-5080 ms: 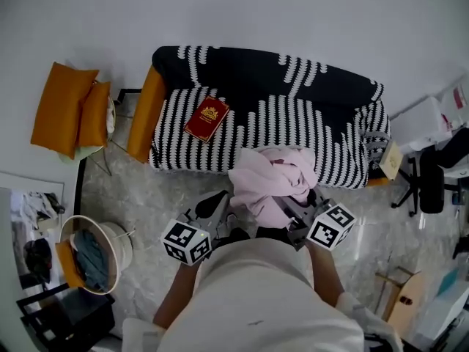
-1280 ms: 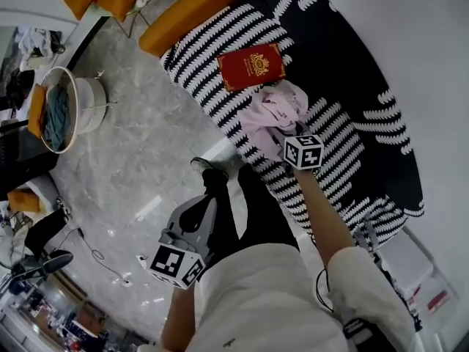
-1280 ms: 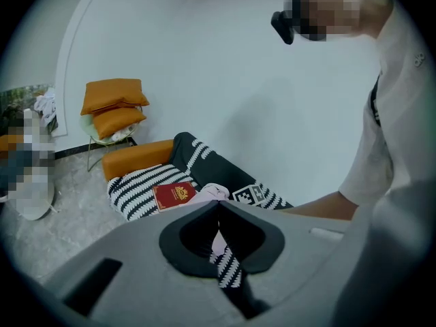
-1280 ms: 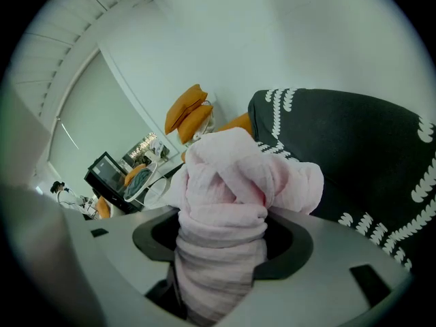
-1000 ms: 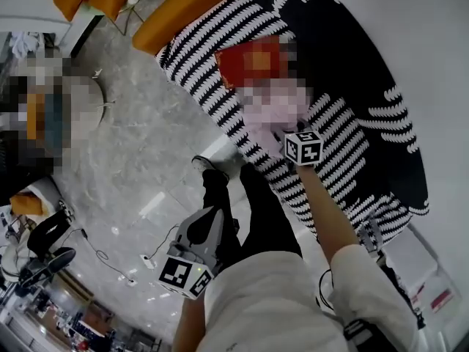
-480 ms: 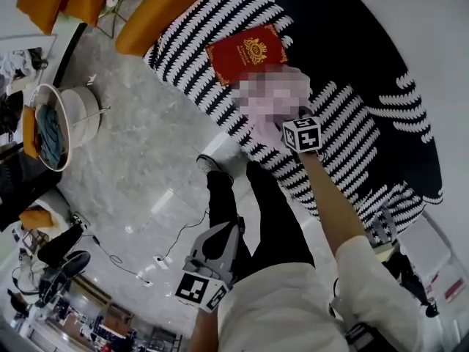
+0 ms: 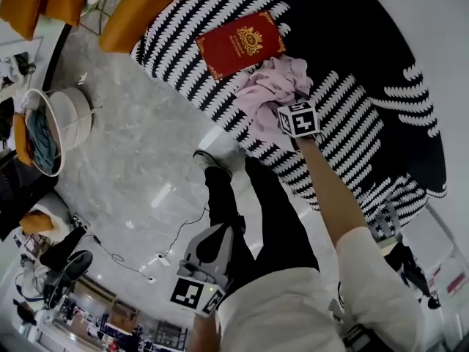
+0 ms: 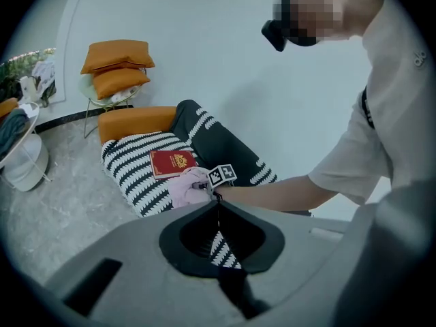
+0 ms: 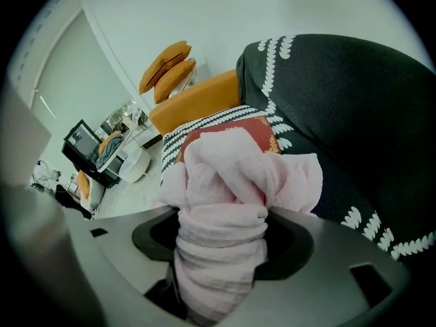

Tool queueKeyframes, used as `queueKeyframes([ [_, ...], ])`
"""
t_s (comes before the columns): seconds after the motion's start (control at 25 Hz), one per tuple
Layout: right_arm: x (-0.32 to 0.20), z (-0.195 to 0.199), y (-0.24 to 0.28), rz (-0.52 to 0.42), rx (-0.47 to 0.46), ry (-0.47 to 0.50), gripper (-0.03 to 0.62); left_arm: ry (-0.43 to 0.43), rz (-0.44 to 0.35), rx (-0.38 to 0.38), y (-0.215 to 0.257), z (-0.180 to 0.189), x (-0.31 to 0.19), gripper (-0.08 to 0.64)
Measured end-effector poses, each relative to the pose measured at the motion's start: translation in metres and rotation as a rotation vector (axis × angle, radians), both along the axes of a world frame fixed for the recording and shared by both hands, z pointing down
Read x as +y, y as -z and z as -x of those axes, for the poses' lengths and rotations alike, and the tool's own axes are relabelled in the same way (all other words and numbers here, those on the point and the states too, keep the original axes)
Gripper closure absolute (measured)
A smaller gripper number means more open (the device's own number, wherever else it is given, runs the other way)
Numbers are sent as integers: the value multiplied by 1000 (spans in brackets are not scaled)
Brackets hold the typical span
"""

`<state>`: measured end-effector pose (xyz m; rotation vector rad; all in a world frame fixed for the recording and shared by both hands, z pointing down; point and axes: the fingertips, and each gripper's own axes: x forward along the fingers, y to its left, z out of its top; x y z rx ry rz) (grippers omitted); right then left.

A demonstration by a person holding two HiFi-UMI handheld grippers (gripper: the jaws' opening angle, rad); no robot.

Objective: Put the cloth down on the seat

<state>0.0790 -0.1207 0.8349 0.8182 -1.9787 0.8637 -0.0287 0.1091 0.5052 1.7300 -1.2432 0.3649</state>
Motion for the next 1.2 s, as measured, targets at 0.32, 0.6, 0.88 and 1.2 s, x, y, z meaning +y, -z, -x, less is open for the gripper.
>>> queueKeyframes([
  [0.32,-15,14,-20,21,29,40,319,39,12,43,-7,0,-5,548],
  [0.6,-28,21,-37,14,62,72,318,35,20,71,-15,-14,-3,548],
  [0.88,-33,30,-44,6,124,126,314,52,52,101,-11,-21,9,548],
  [1.2,-36,33,-59,-3,182,156,296,63,51,85,-13,-14,8,548],
])
